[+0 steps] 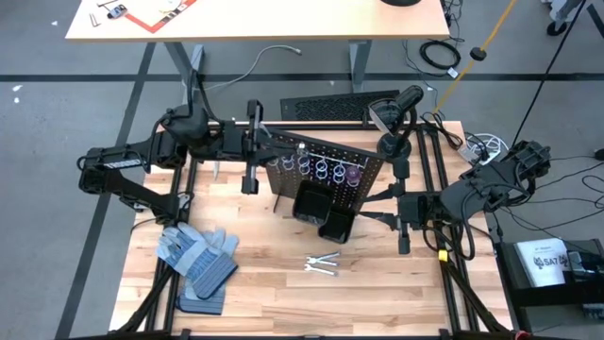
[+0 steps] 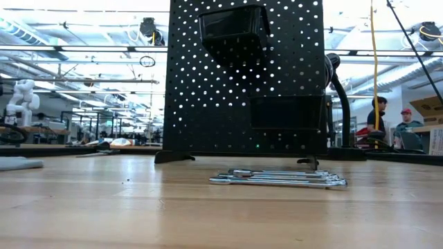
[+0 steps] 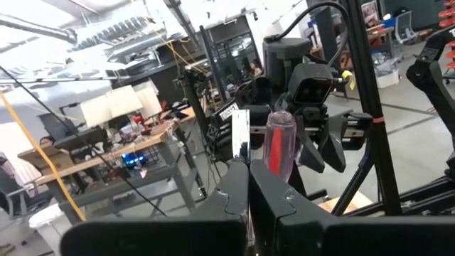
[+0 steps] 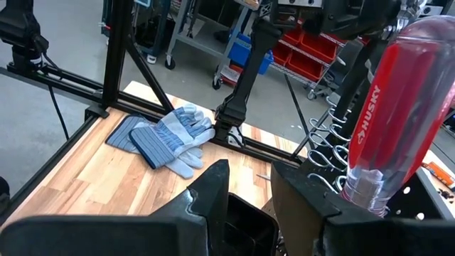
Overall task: Hang tools onto peg board
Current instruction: Hang the black pliers on the black peg board, then unhang the black pliers from the black peg board
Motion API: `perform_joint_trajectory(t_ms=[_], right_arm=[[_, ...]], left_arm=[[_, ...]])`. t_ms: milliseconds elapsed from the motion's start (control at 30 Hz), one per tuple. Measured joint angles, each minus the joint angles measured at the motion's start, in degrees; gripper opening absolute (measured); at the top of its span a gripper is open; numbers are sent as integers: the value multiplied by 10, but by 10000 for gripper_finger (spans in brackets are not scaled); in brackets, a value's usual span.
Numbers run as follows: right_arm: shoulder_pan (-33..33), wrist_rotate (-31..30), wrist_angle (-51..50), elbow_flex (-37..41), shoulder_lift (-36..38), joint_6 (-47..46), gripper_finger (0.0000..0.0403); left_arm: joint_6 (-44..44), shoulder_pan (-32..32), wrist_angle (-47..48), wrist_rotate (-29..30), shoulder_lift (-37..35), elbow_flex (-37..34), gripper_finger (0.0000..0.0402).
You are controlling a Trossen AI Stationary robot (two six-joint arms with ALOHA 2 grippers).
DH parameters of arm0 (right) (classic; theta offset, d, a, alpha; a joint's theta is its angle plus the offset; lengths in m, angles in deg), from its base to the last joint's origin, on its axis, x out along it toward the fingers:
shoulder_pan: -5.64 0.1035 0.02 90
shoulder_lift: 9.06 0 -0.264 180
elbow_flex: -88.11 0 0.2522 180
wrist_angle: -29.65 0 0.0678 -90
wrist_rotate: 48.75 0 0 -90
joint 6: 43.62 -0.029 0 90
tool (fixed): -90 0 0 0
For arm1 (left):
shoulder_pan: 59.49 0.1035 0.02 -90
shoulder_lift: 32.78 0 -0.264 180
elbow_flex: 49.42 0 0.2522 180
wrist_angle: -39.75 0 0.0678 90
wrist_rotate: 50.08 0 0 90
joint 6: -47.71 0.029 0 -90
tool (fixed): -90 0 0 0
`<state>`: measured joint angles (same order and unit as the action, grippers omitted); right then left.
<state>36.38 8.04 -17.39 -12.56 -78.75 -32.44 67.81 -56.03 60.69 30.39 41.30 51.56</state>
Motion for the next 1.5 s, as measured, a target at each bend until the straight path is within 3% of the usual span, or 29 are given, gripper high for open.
perform_joint_trajectory(t_ms=[267, 500, 767, 1133, 1500], right_arm=[[0, 0, 1, 0, 0, 0, 100], [0, 0, 1, 0, 0, 0, 100], [0, 0, 1, 0, 0, 0, 100], [0, 0, 1, 0, 0, 0, 100], [0, 0, 1, 0, 0, 0, 100]], left_arm=[[-3, 0, 3, 13, 1, -1, 1], [-5, 1, 7, 34, 1, -2, 33], [-5, 0, -9, 34, 1, -3, 33], [-19, -2, -25, 46, 1, -3, 63], [-18, -2, -27, 80, 2, -3, 64]])
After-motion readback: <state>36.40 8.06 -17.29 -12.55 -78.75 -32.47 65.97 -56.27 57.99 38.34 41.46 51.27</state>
